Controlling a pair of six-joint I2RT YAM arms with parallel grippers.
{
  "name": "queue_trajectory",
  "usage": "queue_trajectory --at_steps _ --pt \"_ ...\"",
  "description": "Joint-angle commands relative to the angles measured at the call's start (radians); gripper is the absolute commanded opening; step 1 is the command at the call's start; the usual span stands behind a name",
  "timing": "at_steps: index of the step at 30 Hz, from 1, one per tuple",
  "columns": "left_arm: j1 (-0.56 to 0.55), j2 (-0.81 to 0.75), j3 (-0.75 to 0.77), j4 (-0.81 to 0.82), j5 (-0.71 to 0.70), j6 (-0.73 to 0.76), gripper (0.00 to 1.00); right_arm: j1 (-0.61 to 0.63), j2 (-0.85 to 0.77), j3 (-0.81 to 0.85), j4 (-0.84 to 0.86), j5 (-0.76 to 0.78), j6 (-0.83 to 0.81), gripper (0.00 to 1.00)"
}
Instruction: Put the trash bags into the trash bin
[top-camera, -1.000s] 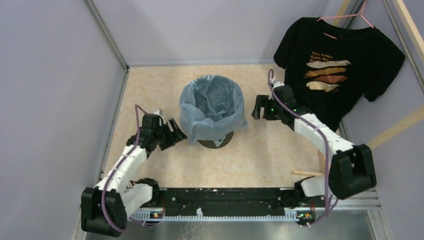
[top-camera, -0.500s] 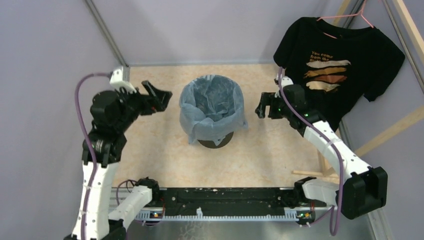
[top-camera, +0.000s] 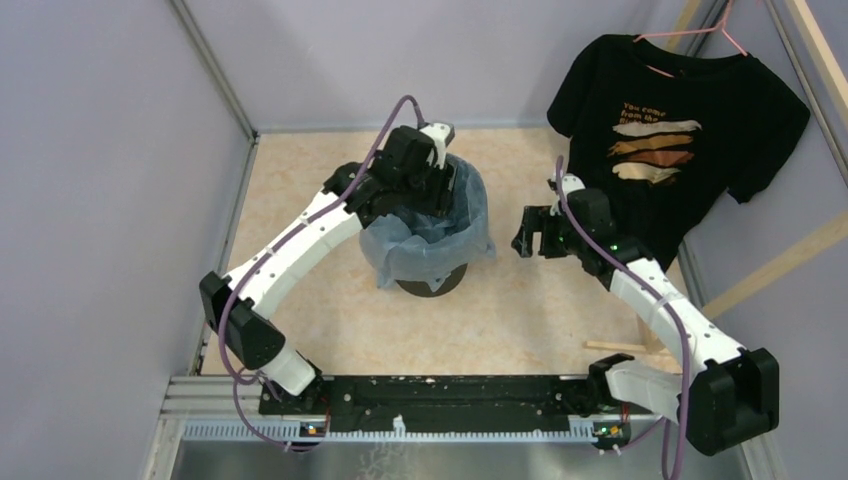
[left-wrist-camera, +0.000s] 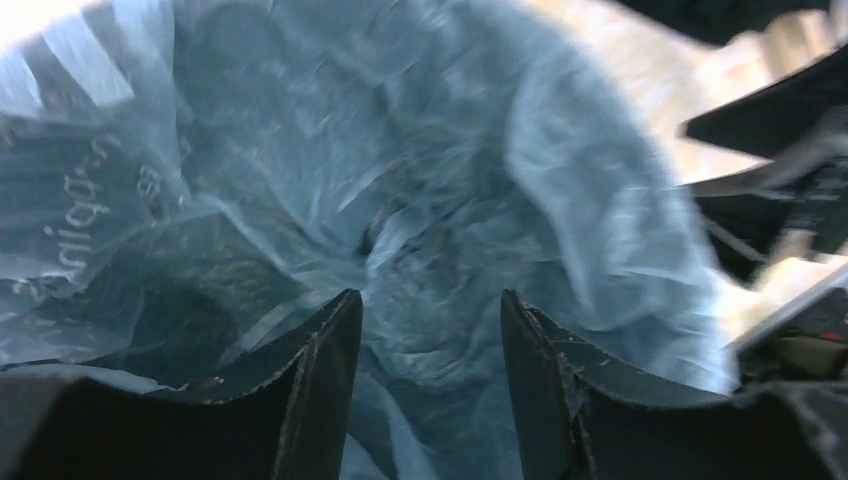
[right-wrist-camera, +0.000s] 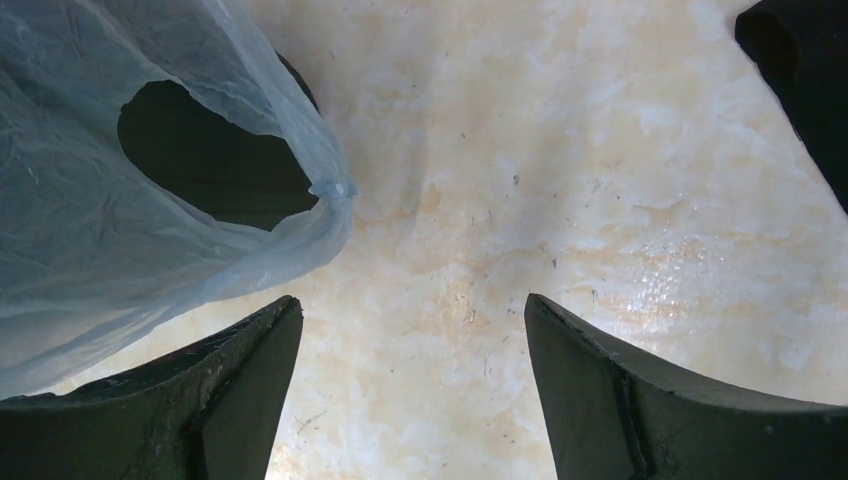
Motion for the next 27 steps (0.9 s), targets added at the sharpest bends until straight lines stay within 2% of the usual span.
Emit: queue_trajectory --at_steps 1,6,13,15,19,27 --pt "0.005 -0.007 -0.048 -0.014 -0.077 0.008 0.59 -0.001 -0.039 -0.008 0.029 -0.022 0.001 0.82" --pt "0.006 0.060 -0.141 0.032 -0.023 -0.007 0.62 0.000 -0.024 -0.008 0.045 -0.040 0.002 0.82" --pt "0.010 0.209 -0.122 -0.047 -0.057 -0.065 0.52 0.000 -0.034 -0.019 0.046 -0.042 0.001 0.81" --pt "0.008 0.204 -0.178 -0.012 -0.056 -0.091 0.45 0.000 -0.039 -0.027 0.049 -0.042 0.004 0.82" --pt "0.008 0.140 -0.310 0.105 -0.055 -0.097 0.43 0.000 -0.037 -0.030 0.054 -0.048 0.004 0.81" --pt "0.009 0.203 -0.350 0.139 -0.032 -0.107 0.40 0.000 -0.013 -0.022 0.057 -0.063 0.002 0.81"
